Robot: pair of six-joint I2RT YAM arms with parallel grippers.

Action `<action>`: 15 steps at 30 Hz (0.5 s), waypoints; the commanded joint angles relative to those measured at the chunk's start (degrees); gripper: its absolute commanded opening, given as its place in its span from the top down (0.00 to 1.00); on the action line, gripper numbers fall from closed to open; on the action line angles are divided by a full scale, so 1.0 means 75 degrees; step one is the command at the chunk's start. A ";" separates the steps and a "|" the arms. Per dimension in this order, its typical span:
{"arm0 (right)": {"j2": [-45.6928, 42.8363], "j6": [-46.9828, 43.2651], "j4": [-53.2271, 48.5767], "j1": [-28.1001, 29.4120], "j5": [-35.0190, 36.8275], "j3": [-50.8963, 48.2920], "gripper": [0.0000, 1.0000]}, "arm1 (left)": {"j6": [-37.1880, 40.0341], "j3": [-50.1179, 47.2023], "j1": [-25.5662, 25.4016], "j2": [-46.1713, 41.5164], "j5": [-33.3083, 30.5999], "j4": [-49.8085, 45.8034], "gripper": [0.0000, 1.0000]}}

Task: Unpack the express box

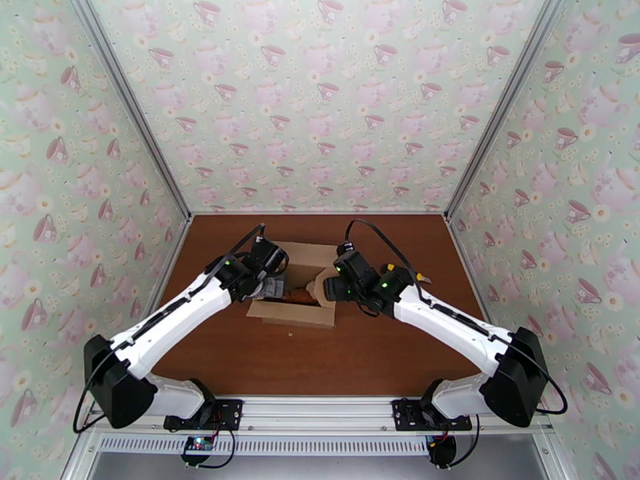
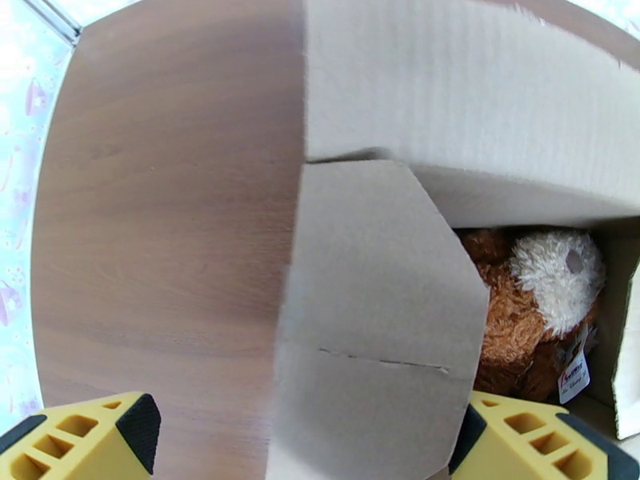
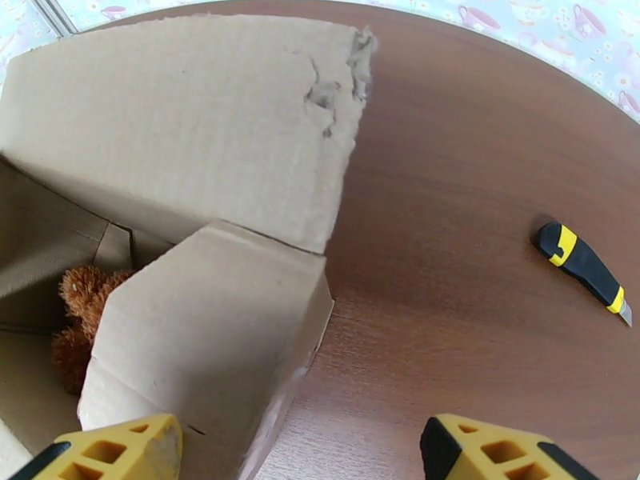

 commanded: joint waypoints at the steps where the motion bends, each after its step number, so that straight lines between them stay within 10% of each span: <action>1: -0.0015 0.0118 -0.0113 0.0039 0.0259 -0.0190 0.17 | 0.0147 0.0169 0.0182 -0.0362 -0.0401 -0.0286 0.00; 15: 0.0049 0.0166 -0.0215 0.0045 0.0288 -0.0223 0.17 | 0.0483 -0.0785 0.1438 -0.1253 -0.0342 -0.0225 0.00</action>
